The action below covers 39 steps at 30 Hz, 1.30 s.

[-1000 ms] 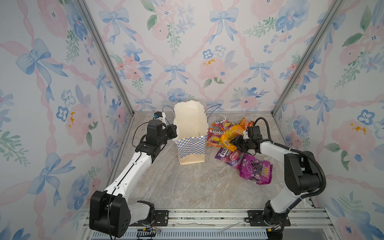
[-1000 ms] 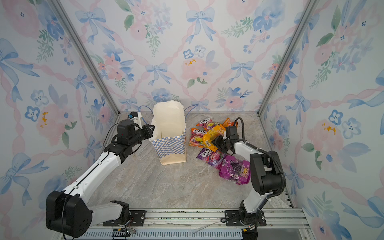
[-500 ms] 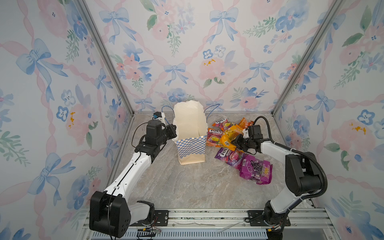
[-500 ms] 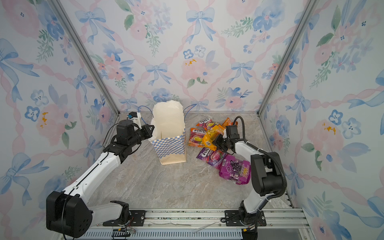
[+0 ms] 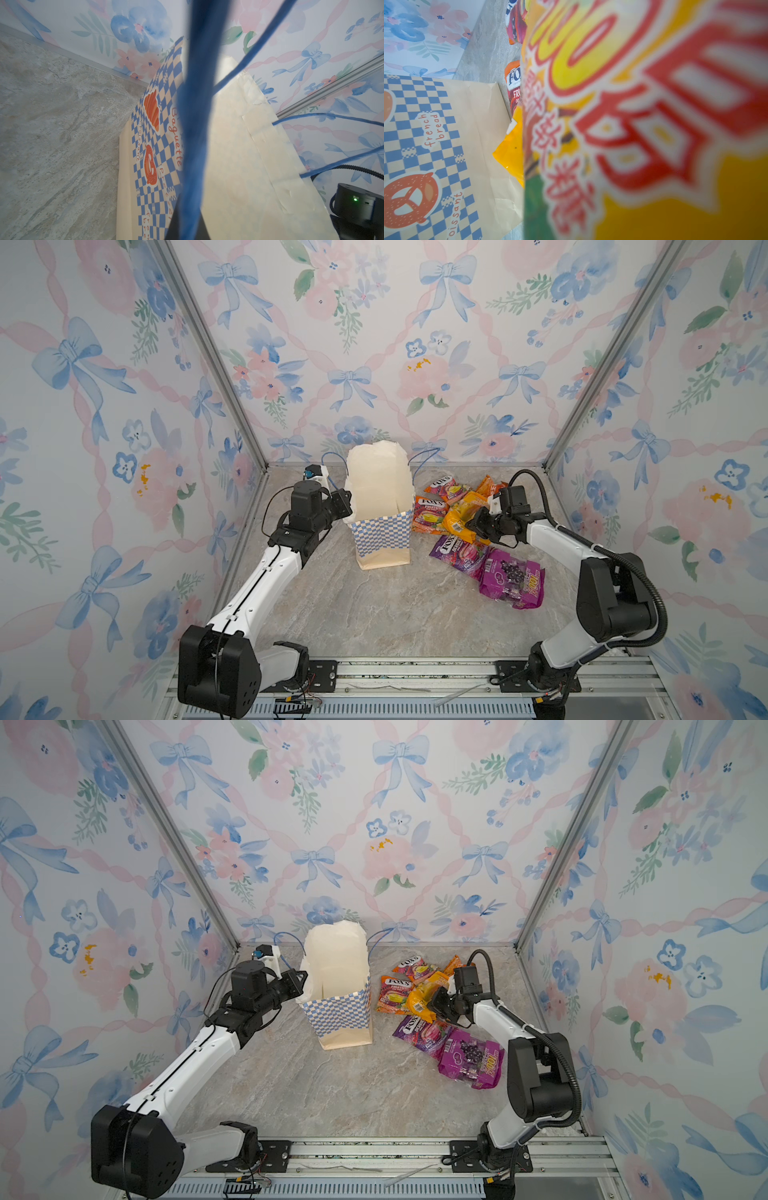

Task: Place the snacks into the paper bag
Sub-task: 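Lift the yellow gummy bag with the right gripper toward the paper bag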

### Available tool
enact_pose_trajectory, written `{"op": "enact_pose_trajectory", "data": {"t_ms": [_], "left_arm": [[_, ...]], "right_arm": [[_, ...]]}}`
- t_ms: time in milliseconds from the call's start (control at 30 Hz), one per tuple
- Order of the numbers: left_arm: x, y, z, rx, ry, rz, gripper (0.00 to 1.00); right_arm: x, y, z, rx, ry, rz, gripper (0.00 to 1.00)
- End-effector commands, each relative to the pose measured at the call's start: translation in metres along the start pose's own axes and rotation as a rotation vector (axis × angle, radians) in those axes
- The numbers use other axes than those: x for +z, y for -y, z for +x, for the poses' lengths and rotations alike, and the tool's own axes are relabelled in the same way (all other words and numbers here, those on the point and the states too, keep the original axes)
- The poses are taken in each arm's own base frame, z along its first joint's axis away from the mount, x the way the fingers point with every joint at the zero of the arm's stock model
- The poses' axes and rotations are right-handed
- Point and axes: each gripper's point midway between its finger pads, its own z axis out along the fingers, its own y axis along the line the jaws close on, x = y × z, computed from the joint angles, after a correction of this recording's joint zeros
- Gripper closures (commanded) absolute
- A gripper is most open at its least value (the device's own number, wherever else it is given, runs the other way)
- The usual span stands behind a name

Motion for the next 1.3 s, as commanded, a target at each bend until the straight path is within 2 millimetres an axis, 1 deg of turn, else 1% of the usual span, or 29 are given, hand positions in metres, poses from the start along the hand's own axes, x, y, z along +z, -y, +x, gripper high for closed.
{"op": "enact_pose_trajectory", "data": {"t_ms": [0,133,200,300,433,567,700,767,867,967,1067,1133,1200,1267], "left_arm": [[-0.003,0.004,-0.002,-0.017,0.013,0.031,1.00],[-0.005,0.005,-0.004,-0.019,0.020,0.036,1.00],[-0.005,0.006,-0.004,-0.019,0.020,0.038,1.00],[-0.006,0.007,-0.005,-0.022,0.024,0.047,1.00],[-0.005,0.009,-0.006,-0.027,0.024,0.057,1.00],[-0.005,0.011,-0.006,-0.034,0.025,0.069,1.00],[-0.003,0.011,-0.005,-0.038,0.023,0.075,1.00],[-0.002,0.011,-0.004,-0.038,0.020,0.075,1.00],[-0.002,0.012,-0.004,-0.038,0.019,0.080,1.00],[-0.002,0.011,-0.003,-0.039,0.019,0.081,1.00],[-0.003,0.013,-0.005,-0.041,0.027,0.089,1.00],[-0.003,0.013,-0.004,-0.045,0.024,0.091,1.00],[-0.004,0.013,-0.004,-0.045,0.027,0.092,1.00],[-0.004,0.013,-0.004,-0.047,0.030,0.094,1.00]], "right_arm": [[-0.033,-0.039,-0.027,-0.112,0.094,-0.073,1.00],[-0.052,-0.057,-0.035,-0.154,0.124,-0.099,1.00],[-0.063,-0.068,-0.039,-0.209,0.148,-0.119,1.00],[-0.086,-0.092,-0.049,-0.259,0.188,-0.162,1.00],[-0.127,-0.126,-0.063,-0.334,0.255,-0.200,1.00],[-0.179,-0.170,-0.075,-0.420,0.355,-0.278,1.00],[-0.225,-0.221,-0.068,-0.529,0.443,-0.394,1.00],[-0.246,-0.246,-0.059,-0.586,0.484,-0.451,1.00],[-0.268,-0.278,-0.041,-0.670,0.522,-0.535,1.00],[-0.278,-0.306,-0.018,-0.739,0.523,-0.608,1.00],[-0.276,-0.329,0.006,-0.804,0.501,-0.659,1.00],[-0.269,-0.340,0.017,-0.824,0.482,-0.671,1.00],[-0.259,-0.350,0.024,-0.831,0.457,-0.676,1.00],[-0.244,-0.357,0.030,-0.828,0.426,-0.665,1.00]]}}
